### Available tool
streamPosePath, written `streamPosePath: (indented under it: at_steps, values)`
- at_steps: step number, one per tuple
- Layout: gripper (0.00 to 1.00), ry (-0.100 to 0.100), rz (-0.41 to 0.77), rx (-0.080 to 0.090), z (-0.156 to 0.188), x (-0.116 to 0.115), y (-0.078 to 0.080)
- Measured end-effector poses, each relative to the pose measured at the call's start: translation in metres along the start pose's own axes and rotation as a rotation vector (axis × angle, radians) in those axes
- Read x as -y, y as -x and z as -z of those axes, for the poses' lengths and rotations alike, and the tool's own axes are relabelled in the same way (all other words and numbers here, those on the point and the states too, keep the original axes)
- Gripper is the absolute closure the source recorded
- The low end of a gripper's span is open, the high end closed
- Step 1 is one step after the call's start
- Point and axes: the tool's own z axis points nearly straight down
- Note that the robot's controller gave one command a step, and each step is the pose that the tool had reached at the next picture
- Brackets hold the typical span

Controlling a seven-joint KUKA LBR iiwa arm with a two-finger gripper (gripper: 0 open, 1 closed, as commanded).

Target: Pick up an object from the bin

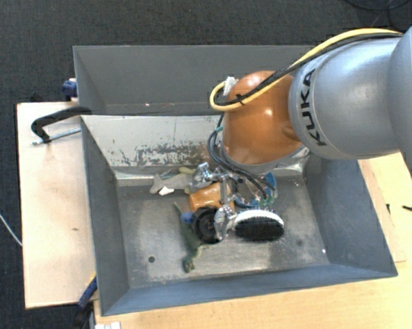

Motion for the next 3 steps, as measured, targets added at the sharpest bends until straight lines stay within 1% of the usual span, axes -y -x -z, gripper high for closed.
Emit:
streamPosePath:
  at_steps: [1, 2, 3]
  values:
    - [0.0, 0.002, 0.363, -0.014, 0.01, -0.015, -0.025]
    - [0.0, -0.001, 0.229, -0.032, -0.051, 0.009, -0.013]
    - [1.0, -0.001, 0.229, -0.03, -0.05, 0.009, -0.013]
